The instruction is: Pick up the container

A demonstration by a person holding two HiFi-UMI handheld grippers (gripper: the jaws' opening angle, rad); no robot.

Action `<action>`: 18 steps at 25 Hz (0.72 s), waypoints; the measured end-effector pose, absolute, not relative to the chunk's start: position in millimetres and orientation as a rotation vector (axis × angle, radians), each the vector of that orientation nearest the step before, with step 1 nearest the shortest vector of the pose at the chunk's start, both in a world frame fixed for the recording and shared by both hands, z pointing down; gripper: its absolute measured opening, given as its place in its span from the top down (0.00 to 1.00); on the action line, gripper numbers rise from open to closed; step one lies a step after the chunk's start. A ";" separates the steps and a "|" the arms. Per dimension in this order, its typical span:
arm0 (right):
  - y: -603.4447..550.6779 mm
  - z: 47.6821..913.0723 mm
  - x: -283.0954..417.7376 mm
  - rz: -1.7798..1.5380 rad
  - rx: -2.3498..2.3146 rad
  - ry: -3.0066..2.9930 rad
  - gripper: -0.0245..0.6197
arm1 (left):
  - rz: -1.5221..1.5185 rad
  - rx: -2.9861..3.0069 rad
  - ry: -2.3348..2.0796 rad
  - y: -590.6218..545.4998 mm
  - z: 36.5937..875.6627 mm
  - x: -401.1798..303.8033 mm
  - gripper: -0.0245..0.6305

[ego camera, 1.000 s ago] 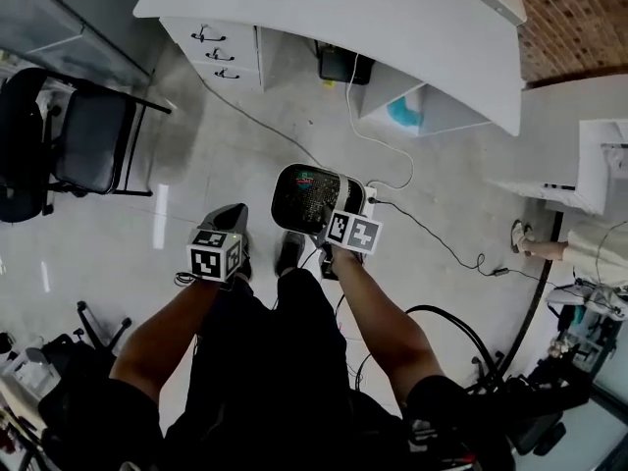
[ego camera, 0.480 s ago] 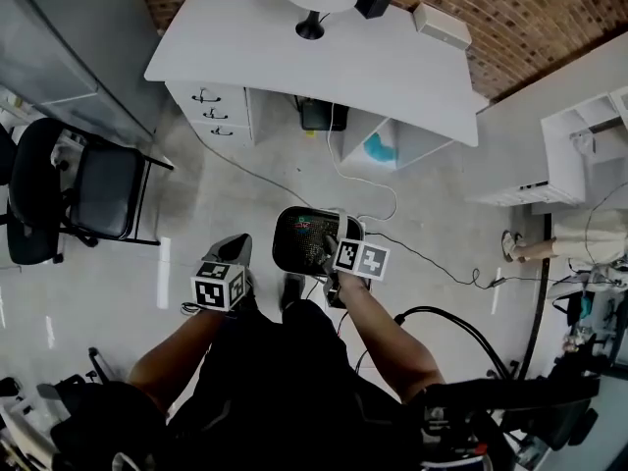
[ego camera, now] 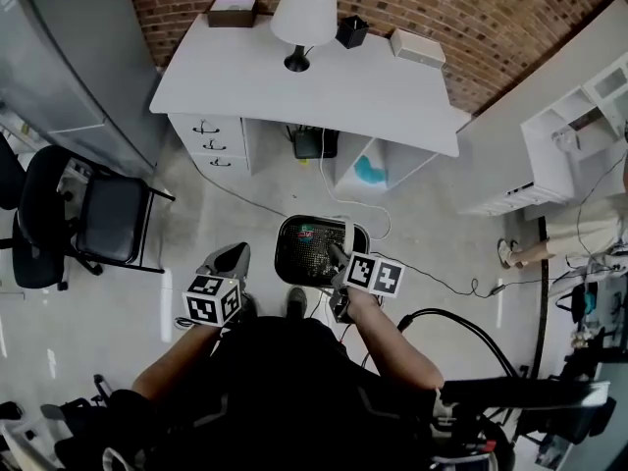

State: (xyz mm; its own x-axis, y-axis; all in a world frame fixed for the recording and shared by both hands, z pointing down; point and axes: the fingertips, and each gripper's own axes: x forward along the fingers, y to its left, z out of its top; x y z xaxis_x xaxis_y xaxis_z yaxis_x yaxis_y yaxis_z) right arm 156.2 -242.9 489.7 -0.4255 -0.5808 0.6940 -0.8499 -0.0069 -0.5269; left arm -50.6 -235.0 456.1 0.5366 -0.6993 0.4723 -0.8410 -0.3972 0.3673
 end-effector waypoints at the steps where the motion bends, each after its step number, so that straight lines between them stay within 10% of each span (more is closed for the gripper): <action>1: -242.5 483.5 155.6 1.402 1.506 -2.012 0.94 | 0.316 2.223 -1.240 -235.9 448.9 -51.2 0.95; 18: -242.6 414.4 136.7 1.559 1.480 -2.251 0.94 | 0.201 2.370 -1.279 -252.5 379.6 -53.8 0.95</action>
State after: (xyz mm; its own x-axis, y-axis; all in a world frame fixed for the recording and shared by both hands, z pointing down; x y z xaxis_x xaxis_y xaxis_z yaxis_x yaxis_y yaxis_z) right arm 136.7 -242.6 414.4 -0.5476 -0.6729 0.4974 -0.7022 0.0462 -0.7105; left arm -53.8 -252.5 379.6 0.5625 -0.7596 0.3266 -0.8232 -0.4775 0.3073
